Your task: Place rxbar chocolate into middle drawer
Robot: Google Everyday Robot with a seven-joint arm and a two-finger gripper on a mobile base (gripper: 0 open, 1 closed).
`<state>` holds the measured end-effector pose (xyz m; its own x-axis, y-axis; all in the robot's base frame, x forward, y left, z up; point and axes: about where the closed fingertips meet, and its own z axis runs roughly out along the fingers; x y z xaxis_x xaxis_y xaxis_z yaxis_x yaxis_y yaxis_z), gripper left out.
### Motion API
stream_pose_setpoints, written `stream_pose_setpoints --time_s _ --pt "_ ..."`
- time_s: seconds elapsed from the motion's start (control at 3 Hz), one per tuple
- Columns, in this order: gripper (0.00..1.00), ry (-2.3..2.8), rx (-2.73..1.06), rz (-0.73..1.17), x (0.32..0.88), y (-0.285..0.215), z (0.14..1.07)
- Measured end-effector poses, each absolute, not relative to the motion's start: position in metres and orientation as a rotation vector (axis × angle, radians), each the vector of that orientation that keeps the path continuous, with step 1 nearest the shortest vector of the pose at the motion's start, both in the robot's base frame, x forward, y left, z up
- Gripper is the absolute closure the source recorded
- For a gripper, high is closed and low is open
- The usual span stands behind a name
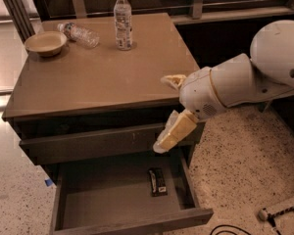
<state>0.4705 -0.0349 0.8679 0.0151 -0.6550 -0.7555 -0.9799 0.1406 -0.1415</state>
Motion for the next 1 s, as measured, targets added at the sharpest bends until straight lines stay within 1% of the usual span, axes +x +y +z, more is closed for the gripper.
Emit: stream_pose_setpoints --time_s 0.33,0.67,1.0 --pt "0.0 1.583 -1.587 0.424 0.481 -0.033 0.971" --pt "0.0 1.544 -1.572 0.392 0.484 -0.032 0.995" --pt "0.0 1.544 -1.572 0.392 0.484 -0.032 0.995"
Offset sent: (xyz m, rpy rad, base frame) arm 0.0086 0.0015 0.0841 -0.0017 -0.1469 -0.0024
